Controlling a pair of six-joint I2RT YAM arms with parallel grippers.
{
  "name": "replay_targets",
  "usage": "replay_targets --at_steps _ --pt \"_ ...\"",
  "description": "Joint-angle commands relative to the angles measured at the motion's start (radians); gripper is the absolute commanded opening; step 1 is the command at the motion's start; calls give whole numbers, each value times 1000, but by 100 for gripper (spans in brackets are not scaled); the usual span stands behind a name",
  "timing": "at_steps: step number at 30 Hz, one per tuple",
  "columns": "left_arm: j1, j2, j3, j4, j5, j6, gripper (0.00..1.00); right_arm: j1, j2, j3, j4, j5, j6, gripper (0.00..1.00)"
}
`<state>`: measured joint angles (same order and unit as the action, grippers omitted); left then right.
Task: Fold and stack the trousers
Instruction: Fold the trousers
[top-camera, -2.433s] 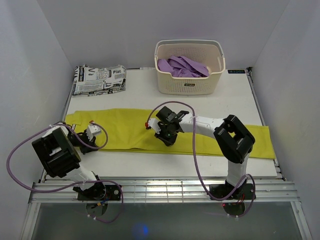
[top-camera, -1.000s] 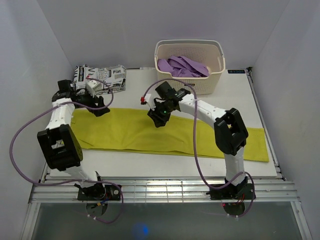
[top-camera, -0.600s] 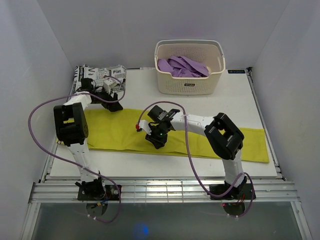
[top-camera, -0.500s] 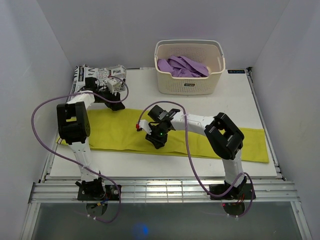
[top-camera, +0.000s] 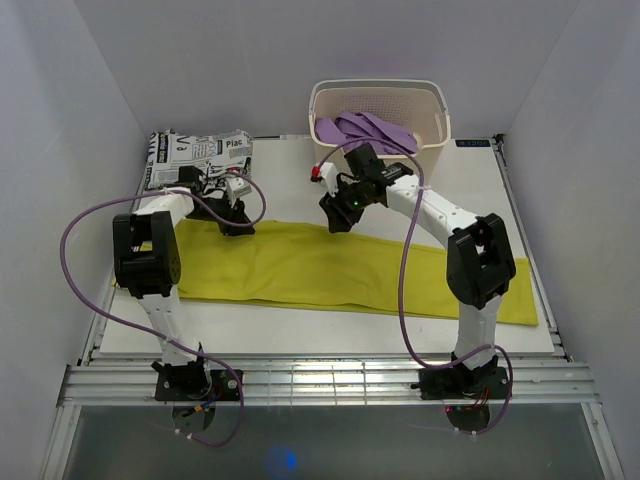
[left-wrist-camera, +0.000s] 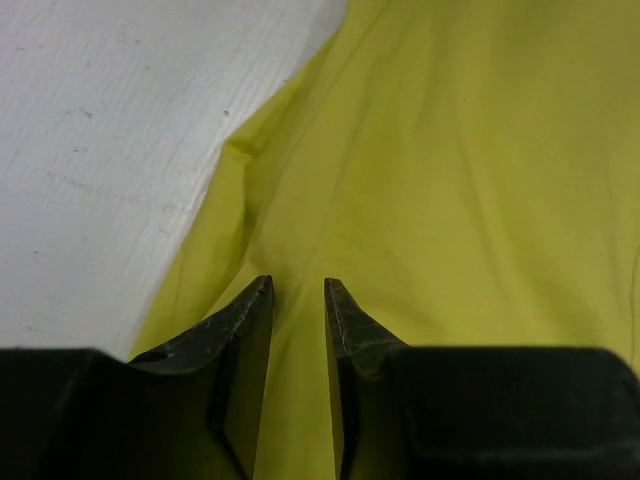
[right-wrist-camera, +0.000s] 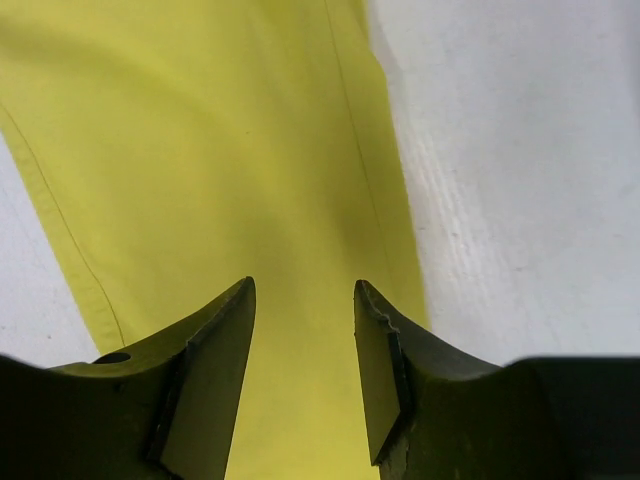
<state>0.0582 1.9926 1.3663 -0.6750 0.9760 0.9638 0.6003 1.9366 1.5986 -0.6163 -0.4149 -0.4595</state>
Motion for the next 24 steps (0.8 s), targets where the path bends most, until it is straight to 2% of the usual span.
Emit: replay_targets --at_steps 1,3,9,11,12,15,19,21,23,24 --pt "-1 -132 -47 -90 72 118 37 -2 13 122 -49 -19 15 50" --pt "-8 -164 -99 -87 34 144 33 -5 42 165 -51 -25 24 51" --pt "-26 -129 -168 -83 -57 158 28 6 165 351 -45 -62 82 51" --pt "-24 -155 -190 -48 -46 150 34 10 217 389 -14 -56 99 56" --pt "-24 -173 -220 -32 -37 142 44 16 241 412 -10 -59 110 57" --pt "-24 -244 -237 -14 6 113 64 36 329 489 10 -71 131 61" --pt "-23 -327 -239 8 30 17 72 47 406 492 102 -129 191 65" --pt "-12 -380 -249 47 33 -32 73 49 429 494 139 -148 215 66" --pt "3 -426 -253 99 29 -130 75 49 447 482 165 -183 223 61" --pt "24 -436 -251 120 27 -170 75 49 447 469 174 -200 226 56"
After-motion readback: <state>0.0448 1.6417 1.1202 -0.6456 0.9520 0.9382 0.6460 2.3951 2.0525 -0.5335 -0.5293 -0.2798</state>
